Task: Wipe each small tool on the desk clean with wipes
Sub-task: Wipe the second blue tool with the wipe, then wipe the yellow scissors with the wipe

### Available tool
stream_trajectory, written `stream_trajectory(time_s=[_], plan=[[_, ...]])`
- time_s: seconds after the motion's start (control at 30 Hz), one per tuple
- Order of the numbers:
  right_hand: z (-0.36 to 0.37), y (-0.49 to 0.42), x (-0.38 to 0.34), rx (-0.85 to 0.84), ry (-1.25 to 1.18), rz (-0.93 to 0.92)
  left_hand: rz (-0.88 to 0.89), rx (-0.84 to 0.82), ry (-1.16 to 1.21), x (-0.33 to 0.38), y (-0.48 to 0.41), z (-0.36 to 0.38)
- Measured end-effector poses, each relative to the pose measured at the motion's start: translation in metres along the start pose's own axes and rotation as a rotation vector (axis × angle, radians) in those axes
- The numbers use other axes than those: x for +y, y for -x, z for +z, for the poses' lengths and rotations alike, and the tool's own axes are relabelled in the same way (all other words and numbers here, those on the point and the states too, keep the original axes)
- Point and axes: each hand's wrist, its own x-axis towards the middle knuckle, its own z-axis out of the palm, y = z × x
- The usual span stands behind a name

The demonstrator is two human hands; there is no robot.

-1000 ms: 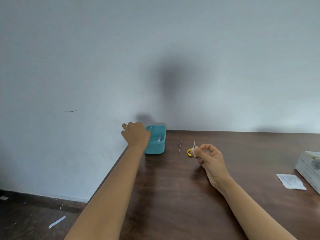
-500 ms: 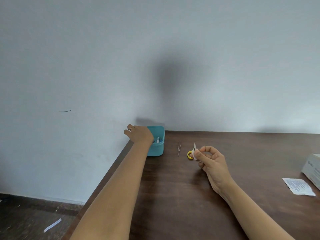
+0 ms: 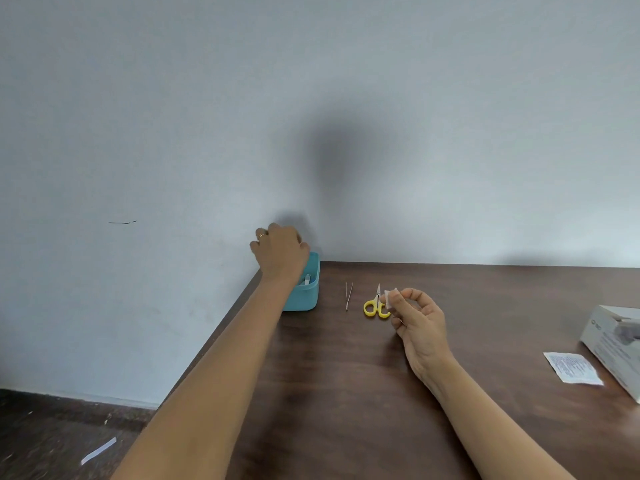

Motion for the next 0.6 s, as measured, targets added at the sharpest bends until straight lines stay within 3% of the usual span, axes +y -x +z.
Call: stream_trajectory(time_s=[0.1, 0.2, 0.4, 0.6], plan=[[-0.004, -0.005, -0.002, 0.070, -0.075, -0.013, 0.121, 0.112, 0.157, 0.027, 0.027, -0.004], [-0.011, -0.009, -0.007, 0.154, -0.171, -0.029, 0.201, 0.010, 0.269, 0.052, 0.064, 0.012], [-0.021, -0.012, -0.013, 0.252, -0.328, -0.013, 0.228, -0.182, 0.079, 0.075, 0.112, 0.061], [-0.026, -0.018, -0.015, 0.258, -0.366, 0.011, 0.185, -0.117, 0.084, 0.083, 0.133, 0.061]])
